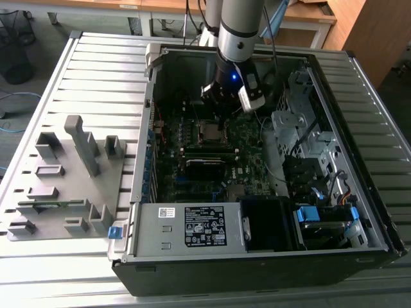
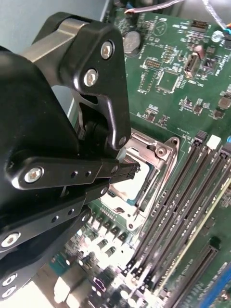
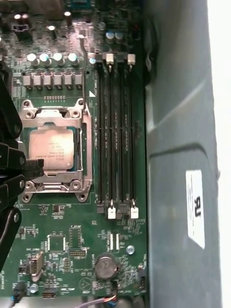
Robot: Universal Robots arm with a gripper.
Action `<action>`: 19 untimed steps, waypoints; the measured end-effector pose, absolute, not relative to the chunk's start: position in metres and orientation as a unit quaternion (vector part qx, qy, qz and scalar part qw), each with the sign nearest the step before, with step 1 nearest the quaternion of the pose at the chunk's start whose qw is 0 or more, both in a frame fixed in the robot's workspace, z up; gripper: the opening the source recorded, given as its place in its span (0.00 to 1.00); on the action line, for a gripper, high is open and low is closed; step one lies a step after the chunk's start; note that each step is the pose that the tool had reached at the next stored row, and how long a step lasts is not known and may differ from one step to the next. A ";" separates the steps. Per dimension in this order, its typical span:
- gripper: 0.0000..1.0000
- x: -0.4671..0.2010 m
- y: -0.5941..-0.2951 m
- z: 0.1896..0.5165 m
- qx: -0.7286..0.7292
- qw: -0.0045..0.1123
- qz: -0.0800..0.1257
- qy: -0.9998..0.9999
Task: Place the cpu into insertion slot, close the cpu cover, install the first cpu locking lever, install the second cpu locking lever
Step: 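Close the cpu cover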
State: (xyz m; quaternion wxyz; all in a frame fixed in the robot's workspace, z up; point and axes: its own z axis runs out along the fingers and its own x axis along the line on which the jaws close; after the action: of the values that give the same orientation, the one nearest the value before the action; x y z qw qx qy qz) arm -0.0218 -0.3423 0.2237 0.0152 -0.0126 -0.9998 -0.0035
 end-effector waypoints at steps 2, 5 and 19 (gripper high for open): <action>0.10 -0.022 -0.342 0.224 0.002 0.015 -0.004 -1.000; 0.10 -0.022 -0.342 0.223 0.024 0.015 -0.004 -1.000; 0.10 -0.031 -0.342 0.217 0.033 0.000 -0.003 -0.999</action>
State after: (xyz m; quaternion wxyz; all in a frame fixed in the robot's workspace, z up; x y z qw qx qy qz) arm -0.0307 -0.3425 0.2168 -0.0002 0.0333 -0.9994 -0.0031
